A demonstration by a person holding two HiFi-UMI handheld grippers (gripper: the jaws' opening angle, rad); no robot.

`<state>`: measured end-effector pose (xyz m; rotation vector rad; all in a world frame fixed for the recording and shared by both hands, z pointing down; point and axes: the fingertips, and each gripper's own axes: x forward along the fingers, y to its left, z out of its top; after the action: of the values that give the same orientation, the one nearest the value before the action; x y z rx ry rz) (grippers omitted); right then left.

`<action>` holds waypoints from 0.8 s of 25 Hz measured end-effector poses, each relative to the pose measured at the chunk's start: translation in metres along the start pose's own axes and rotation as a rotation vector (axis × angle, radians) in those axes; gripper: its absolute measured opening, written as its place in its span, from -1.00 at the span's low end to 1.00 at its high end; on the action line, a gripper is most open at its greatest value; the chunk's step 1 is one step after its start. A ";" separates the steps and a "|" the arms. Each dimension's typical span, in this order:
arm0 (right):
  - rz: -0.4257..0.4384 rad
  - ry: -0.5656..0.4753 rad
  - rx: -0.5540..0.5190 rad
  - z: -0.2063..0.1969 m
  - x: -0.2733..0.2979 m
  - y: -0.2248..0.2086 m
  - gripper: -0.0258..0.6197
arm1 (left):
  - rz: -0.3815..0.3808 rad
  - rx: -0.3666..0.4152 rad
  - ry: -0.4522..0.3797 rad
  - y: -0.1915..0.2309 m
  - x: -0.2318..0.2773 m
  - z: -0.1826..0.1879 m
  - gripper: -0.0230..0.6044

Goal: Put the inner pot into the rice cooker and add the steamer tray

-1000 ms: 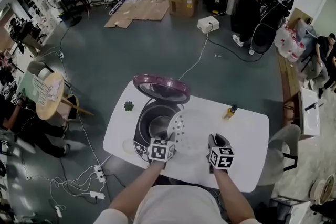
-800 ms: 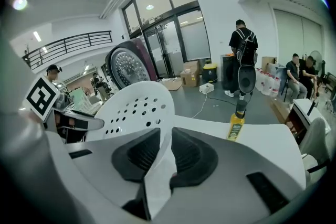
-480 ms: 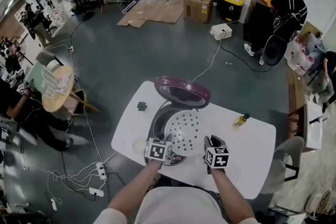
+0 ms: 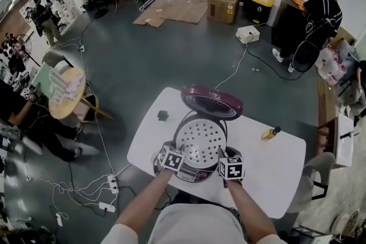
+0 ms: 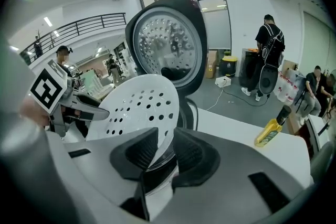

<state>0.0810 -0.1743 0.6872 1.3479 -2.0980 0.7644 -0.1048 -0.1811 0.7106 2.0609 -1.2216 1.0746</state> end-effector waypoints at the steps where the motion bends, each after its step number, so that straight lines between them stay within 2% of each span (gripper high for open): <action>1: -0.005 0.007 -0.005 -0.001 0.004 0.002 -0.59 | 0.006 0.020 0.018 0.003 0.003 -0.003 -0.52; 10: -0.063 0.082 -0.056 -0.020 0.026 0.008 -0.54 | 0.053 0.192 0.113 0.017 0.028 -0.015 -0.43; 20: -0.125 0.184 -0.170 -0.026 0.038 0.008 -0.46 | 0.065 0.261 0.158 0.024 0.044 -0.020 -0.37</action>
<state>0.0631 -0.1772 0.7308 1.2533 -1.8717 0.6190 -0.1206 -0.1985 0.7595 2.0877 -1.1255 1.4650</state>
